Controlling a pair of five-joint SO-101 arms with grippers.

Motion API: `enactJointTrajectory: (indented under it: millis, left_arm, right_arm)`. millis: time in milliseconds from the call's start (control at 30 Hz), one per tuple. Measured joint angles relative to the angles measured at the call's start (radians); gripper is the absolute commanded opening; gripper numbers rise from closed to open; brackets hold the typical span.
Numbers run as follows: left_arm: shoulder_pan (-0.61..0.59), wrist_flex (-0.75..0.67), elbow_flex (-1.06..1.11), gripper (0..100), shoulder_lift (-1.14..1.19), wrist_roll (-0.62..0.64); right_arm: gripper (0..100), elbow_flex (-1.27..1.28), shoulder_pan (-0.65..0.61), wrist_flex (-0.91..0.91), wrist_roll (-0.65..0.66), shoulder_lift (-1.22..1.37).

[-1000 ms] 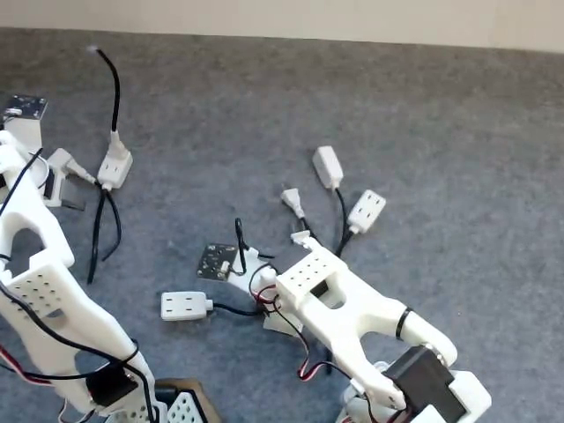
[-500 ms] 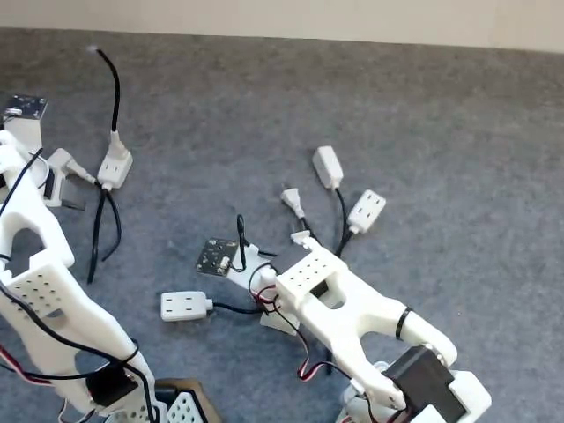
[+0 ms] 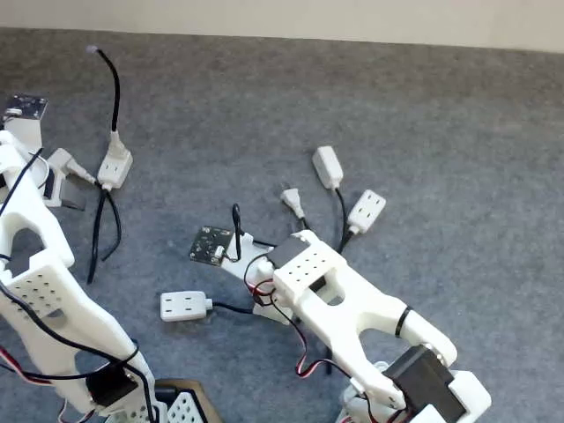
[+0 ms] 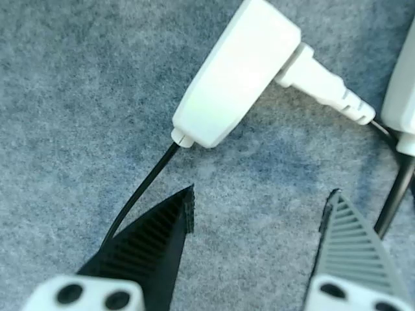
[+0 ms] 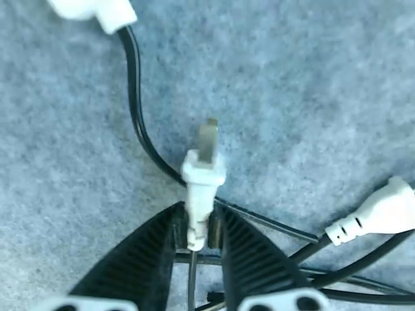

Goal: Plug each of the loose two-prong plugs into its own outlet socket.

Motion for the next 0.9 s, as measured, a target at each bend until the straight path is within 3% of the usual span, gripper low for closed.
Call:
enactJointTrajectory:
  millis: [267,367,433,567,800,900]
  left_arm:
    - [0.000,0.020,-0.009,32,0.000,0.000]
    - [0.006,0.117,-0.061,32,-0.018,0.000]
    - [0.031,0.204,-0.114,32,-0.055,-0.014]
    - [0.118,0.382,-0.219,32,-0.152,-0.026]
    - [0.250,0.512,-0.264,32,-0.358,-0.034]
    - [0.285,0.517,-0.226,32,-0.456,-0.034]
  right_arm:
    - [0.5,0.000,0.000,0.000,0.000,0.000]
    - [0.5,-0.060,0.000,0.037,-0.034,0.000]
    - [0.5,-0.121,0.005,0.052,-0.124,-0.002]
    - [0.5,-0.167,0.031,-0.011,-0.219,-0.126]
    - [0.5,0.210,0.020,-0.342,-0.279,-0.535]
    - [0.5,0.361,-0.057,-0.374,-0.282,-0.655]
